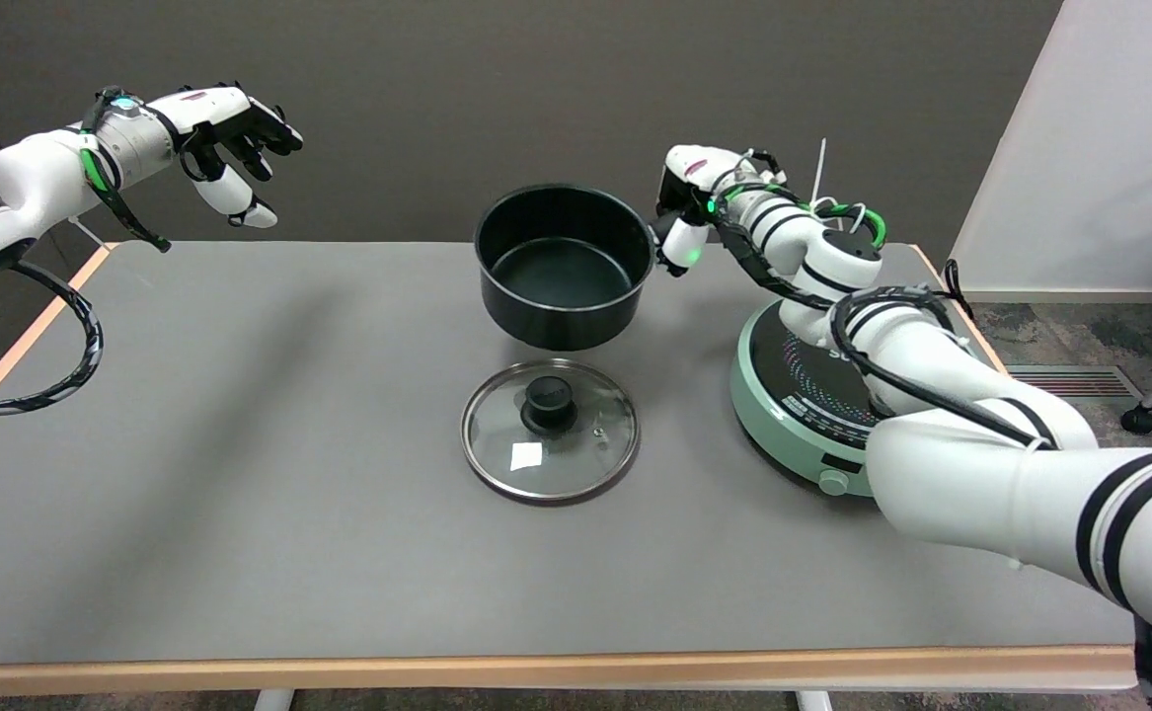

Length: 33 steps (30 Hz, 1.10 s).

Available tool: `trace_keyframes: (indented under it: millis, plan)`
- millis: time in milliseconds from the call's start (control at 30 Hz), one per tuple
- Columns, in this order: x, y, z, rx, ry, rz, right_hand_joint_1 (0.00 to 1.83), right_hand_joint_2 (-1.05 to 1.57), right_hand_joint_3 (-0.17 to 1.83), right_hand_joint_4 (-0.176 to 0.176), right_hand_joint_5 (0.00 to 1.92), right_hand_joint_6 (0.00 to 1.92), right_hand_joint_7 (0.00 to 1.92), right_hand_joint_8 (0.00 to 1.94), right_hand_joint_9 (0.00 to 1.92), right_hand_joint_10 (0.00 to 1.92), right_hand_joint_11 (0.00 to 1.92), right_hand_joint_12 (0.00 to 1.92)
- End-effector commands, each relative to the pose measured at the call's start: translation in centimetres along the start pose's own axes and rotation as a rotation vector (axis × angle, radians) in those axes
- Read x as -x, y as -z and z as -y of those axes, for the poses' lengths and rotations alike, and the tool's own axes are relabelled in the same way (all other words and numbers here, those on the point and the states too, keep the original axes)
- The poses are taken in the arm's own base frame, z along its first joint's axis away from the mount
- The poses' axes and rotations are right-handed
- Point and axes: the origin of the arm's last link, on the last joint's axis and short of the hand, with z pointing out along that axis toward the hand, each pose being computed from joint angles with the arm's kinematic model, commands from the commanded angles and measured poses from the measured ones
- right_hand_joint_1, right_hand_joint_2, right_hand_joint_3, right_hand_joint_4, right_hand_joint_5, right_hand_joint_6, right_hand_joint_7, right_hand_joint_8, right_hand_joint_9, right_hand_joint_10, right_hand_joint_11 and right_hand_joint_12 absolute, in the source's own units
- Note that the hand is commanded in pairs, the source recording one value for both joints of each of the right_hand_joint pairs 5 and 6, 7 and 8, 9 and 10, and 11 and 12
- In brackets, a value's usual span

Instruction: Place the pot onto the table.

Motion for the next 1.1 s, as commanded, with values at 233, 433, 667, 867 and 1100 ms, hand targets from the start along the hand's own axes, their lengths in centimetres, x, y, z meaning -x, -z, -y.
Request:
trace_keyframes:
  millis: [233, 433, 667, 867, 1100]
  plan:
    - [1.7, 0.1, -4.0, 0.184, 0.007, 0.09, 1.26, 0.39, 1.36, -0.082, 1.74, 1.74, 1.74, 1.74, 1.74, 1.74, 1.74, 1.74]
    - [1.9, 0.2, -4.1, 0.186, 0.006, 0.092, 1.26, 0.41, 1.34, -0.079, 1.75, 1.75, 1.75, 1.75, 1.75, 1.75, 1.75, 1.75]
    - [2.5, 0.4, -4.4, 0.215, -0.04, 0.095, 1.25, 0.54, 1.21, -0.066, 1.79, 1.79, 1.79, 1.79, 1.79, 1.79, 1.79, 1.79]
    - [3.7, 0.9, -4.8, 0.251, -0.071, 0.107, 1.23, 0.64, 1.1, -0.057, 1.81, 1.81, 1.81, 1.81, 1.81, 1.81, 1.81, 1.81]
    - [3.3, 1.2, -5.4, 0.31, -0.122, 0.074, 1.21, 0.72, 1.0, -0.053, 1.83, 1.83, 1.83, 1.83, 1.83, 1.83, 1.83, 1.83]
